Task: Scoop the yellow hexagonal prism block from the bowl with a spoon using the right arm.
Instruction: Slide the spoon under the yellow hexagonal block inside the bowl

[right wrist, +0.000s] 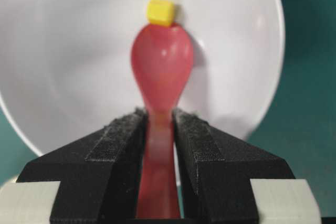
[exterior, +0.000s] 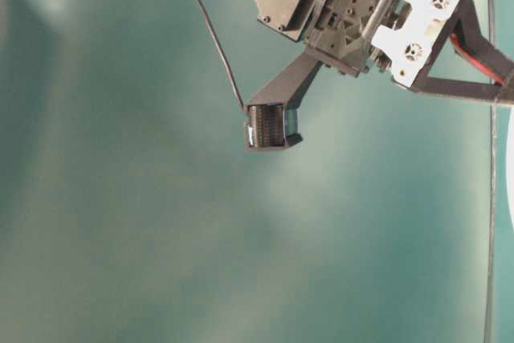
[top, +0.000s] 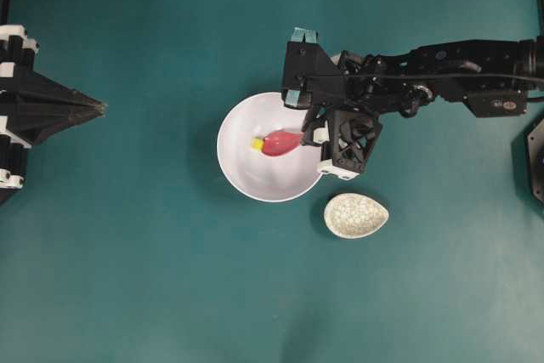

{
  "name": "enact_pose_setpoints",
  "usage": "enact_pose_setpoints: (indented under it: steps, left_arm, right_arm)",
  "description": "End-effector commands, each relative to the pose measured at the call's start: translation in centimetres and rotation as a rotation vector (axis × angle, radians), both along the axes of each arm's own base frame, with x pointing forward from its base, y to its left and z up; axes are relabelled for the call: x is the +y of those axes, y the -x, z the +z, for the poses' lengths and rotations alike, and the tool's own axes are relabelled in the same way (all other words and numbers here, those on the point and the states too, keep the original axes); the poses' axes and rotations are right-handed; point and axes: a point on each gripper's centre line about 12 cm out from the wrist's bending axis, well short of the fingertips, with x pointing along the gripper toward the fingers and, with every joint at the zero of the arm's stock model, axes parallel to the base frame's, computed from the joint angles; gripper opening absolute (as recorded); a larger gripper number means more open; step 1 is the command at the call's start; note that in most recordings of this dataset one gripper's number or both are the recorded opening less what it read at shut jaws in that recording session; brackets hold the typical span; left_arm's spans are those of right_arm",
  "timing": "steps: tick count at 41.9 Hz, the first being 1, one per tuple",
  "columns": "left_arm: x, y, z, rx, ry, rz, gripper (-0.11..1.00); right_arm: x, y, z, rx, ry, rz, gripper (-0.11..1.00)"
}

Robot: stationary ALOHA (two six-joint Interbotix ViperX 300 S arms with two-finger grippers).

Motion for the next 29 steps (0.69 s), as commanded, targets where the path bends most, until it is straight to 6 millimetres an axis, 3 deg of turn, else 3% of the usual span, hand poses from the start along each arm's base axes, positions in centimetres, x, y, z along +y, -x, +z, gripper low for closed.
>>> enact_pose_setpoints:
  steps: [1,29]
  left_arm:
    - [-0.01,-0.17,0.81,-0.026,-0.005,-0.001,0.00]
    - [0.02,-0.17,0.81,-0.026,-0.005,0.001,0.00]
  right_arm:
    - [0.16,-0.70,1.44,-0.055,0.006,-0.002,0.23]
    - [-0.02,-1.02,1.30,-0.126,0.028,-0.030,0.23]
